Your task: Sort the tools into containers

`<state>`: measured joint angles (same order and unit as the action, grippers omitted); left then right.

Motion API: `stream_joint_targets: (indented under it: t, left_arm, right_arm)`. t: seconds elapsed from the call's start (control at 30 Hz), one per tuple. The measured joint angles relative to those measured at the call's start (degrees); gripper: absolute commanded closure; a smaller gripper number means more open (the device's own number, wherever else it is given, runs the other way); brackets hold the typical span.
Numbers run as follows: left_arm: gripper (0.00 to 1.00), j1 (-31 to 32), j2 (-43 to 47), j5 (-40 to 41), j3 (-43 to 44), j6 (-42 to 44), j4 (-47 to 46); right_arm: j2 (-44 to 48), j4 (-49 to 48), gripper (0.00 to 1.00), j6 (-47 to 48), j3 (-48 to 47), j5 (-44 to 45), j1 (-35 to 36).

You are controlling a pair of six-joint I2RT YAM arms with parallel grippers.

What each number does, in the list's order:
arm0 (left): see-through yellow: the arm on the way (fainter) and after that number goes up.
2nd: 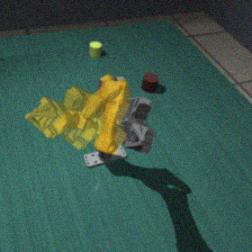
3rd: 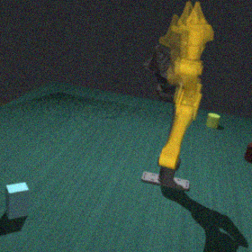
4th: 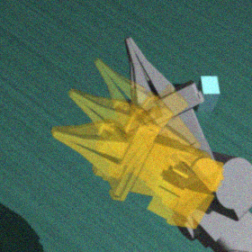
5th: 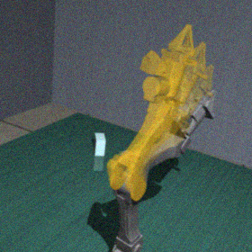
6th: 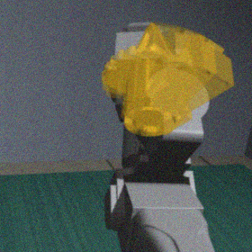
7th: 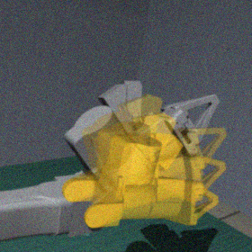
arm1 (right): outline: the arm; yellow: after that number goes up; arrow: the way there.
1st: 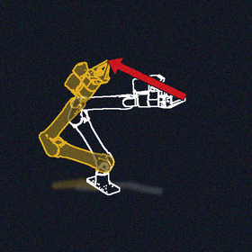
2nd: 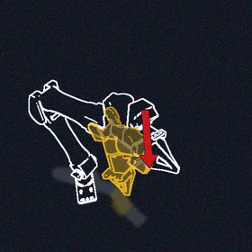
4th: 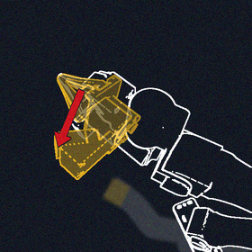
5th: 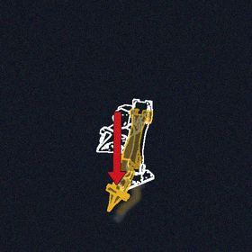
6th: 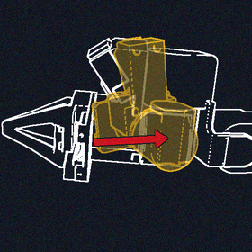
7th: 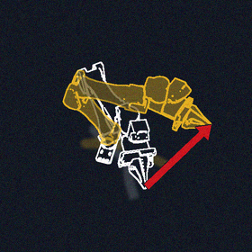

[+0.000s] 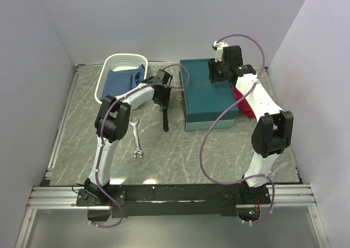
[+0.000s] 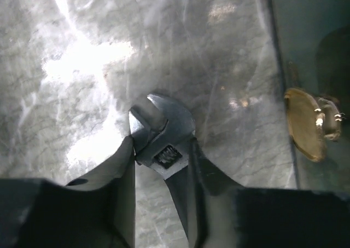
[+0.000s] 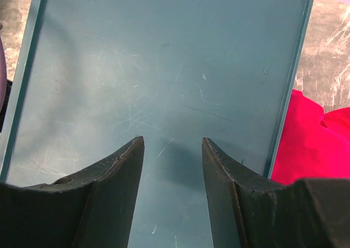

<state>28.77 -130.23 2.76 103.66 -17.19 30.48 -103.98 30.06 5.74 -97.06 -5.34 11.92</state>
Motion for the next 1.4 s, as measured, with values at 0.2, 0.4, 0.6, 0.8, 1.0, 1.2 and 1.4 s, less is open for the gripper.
stream_joint_targets:
  t: [0.2,0.4,0.6,0.8,1.0,1.2,1.4]
  left_arm:
    - [0.99,-1.4,2.58,-1.55,0.46,0.15,-2.84]
    - [0.9,-3.87,2.82,-5.03,-4.35,1.75,-0.94]
    - [0.57,-5.49,3.87,-12.63,-5.07,3.32,-0.85]
    - [0.53,-5.07,3.82,-19.54,-4.92,2.84,-1.31]
    - [0.47,-3.93,1.09,-20.98,-0.17,2.27,-2.29]
    - [0.46,-1.27,-0.87,-17.53,0.74,1.84,-3.43]
    - [0.49,-0.26,-2.67,-15.43,2.6,0.74,-3.93]
  right_arm:
    - [0.0,0.0,0.46,-0.04,0.0,-0.02,0.0]
    - [0.0,-0.02,0.45,0.09,-0.46,0.0,0.0]
    - [0.0,-0.07,0.45,0.22,-1.18,-0.07,0.33]
    - [0.28,-0.26,0.45,1.36,-0.37,0.22,1.07]
    - [0.92,-0.44,0.45,1.81,1.77,1.22,1.62]
    - [1.03,-0.44,0.44,2.6,1.88,1.75,2.1]
    - [1.14,-0.42,0.44,3.8,2.1,2.64,2.19]
